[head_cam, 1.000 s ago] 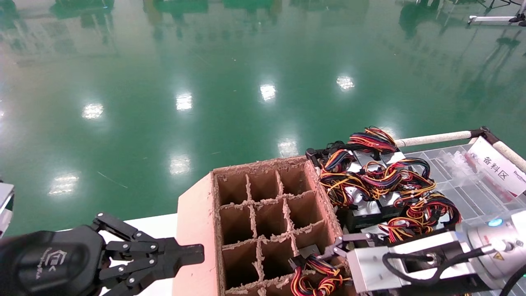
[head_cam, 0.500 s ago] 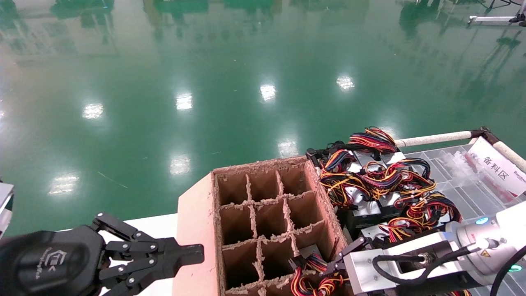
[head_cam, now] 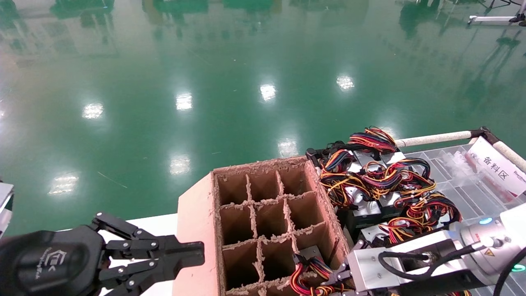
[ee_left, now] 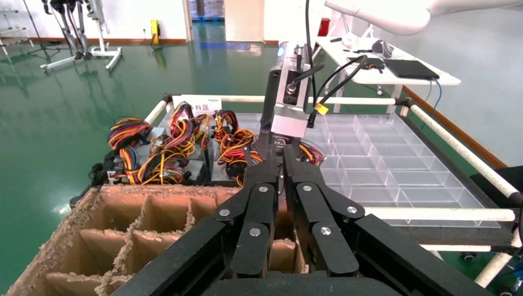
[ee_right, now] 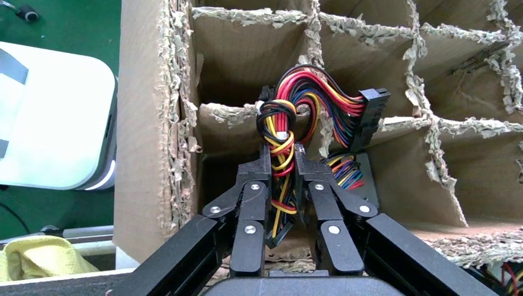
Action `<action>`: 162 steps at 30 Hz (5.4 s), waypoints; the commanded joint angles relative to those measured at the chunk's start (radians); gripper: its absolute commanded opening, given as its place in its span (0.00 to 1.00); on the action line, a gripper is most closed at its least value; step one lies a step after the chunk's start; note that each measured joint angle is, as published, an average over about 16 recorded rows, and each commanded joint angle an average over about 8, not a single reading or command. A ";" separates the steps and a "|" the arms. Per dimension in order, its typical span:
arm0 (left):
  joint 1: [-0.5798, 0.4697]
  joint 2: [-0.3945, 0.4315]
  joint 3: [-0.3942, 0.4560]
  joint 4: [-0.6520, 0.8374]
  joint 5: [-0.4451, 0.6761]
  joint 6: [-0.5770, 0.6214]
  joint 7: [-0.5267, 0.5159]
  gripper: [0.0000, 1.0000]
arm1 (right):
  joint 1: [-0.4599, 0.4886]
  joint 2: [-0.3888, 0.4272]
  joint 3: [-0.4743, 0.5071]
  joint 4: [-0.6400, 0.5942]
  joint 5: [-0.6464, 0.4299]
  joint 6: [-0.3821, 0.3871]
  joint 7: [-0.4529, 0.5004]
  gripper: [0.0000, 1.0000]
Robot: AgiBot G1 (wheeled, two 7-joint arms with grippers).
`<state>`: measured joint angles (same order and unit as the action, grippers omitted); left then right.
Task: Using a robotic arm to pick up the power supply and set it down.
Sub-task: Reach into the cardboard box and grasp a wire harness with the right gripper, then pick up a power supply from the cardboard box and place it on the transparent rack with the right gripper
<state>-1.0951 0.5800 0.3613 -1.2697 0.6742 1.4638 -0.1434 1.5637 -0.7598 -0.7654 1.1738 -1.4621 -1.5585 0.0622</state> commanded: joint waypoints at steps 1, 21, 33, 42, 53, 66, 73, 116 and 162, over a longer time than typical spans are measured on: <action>0.000 0.000 0.000 0.000 0.000 0.000 0.000 1.00 | 0.002 0.002 -0.004 -0.004 0.006 -0.001 -0.002 0.00; 0.000 0.000 0.000 0.000 0.000 0.000 0.000 1.00 | 0.015 0.118 0.117 -0.121 0.320 0.019 0.021 0.00; 0.000 0.000 0.000 0.000 0.000 0.000 0.000 1.00 | 0.005 0.206 0.226 -0.058 0.532 0.060 0.093 0.00; 0.000 0.000 0.001 0.000 0.000 0.000 0.000 1.00 | 0.048 0.301 0.306 0.029 0.620 0.108 0.154 0.00; 0.000 0.000 0.001 0.000 0.000 0.000 0.000 1.00 | 0.180 0.432 0.354 0.072 0.605 0.051 0.238 0.00; 0.000 0.000 0.001 0.000 -0.001 0.000 0.000 1.00 | 0.283 0.648 0.344 0.093 0.520 -0.027 0.236 0.00; 0.000 0.000 0.001 0.000 -0.001 0.000 0.000 1.00 | 0.288 0.765 0.326 0.113 0.487 -0.031 0.176 0.00; 0.000 -0.001 0.001 0.000 -0.001 -0.001 0.001 1.00 | -0.166 0.767 0.467 0.047 0.286 -0.010 -0.141 0.00; -0.001 -0.001 0.002 0.000 -0.001 -0.001 0.001 1.00 | 0.409 0.458 -0.032 -0.198 -0.034 -0.038 -0.537 0.00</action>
<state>-1.0957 0.5793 0.3632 -1.2697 0.6729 1.4630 -0.1425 1.9687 -0.3048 -0.7983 0.9735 -1.4957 -1.5964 -0.4766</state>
